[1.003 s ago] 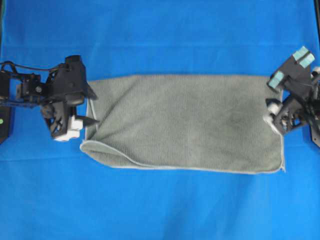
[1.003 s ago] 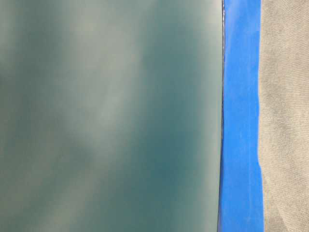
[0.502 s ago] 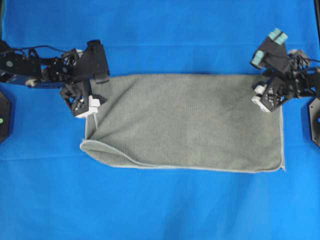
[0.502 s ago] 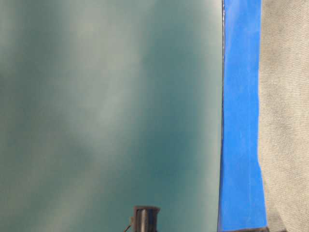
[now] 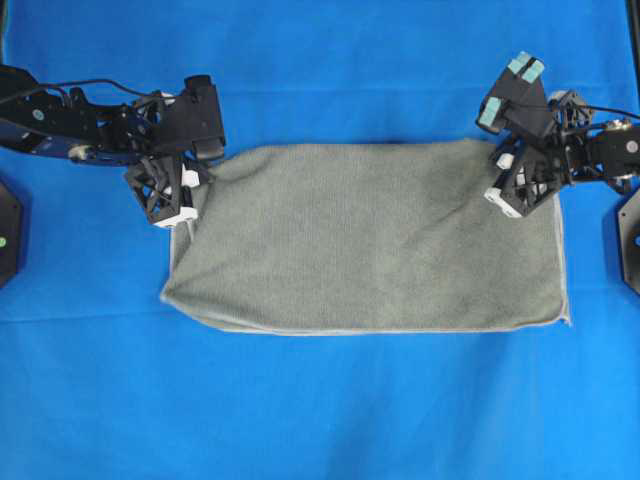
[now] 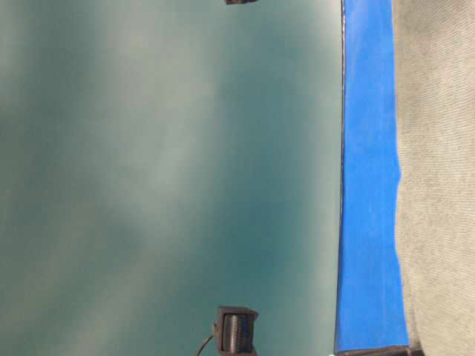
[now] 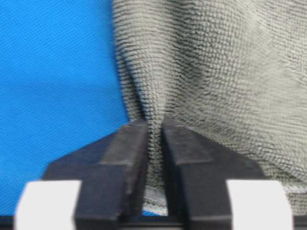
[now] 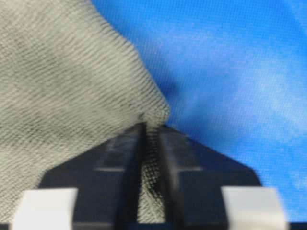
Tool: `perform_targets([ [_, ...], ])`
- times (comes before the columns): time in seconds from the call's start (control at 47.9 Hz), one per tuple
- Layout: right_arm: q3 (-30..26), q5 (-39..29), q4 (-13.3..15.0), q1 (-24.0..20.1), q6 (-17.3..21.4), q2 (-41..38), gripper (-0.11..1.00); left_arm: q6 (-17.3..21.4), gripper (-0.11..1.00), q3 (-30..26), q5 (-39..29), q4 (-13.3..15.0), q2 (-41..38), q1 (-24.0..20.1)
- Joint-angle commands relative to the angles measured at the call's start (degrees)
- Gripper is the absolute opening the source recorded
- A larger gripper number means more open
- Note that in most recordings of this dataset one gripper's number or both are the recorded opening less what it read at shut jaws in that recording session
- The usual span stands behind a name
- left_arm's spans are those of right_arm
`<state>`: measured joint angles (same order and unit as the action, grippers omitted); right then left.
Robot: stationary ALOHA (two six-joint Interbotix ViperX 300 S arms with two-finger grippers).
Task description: Fold a large towel.
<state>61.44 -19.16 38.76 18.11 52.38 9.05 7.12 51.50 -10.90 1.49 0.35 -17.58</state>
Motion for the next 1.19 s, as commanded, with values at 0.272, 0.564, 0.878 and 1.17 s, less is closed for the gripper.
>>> perform_targets([
  [0.272,-0.79,-5.27,-2.37,-2.11,0.00,9.67,0.05,-1.05,0.03,-4.75,-14.41,0.18,9.40,-1.67],
  [0.564,-8.53,-23.38,-5.45,-13.45,-0.09,26.63,0.05,-3.34,0.03,-9.05,-23.55,0.35,25.05,3.96],
  [0.878,-17.93,-26.63,-6.06,-23.73,0.00,31.55,0.05,-8.00,0.03,-12.92,-24.96,0.53,36.39,13.71],
  [1.17,-19.69,-28.48,0.18,-13.89,0.00,26.72,0.05,-14.06,0.03,-12.66,-18.90,0.70,36.65,23.20],
])
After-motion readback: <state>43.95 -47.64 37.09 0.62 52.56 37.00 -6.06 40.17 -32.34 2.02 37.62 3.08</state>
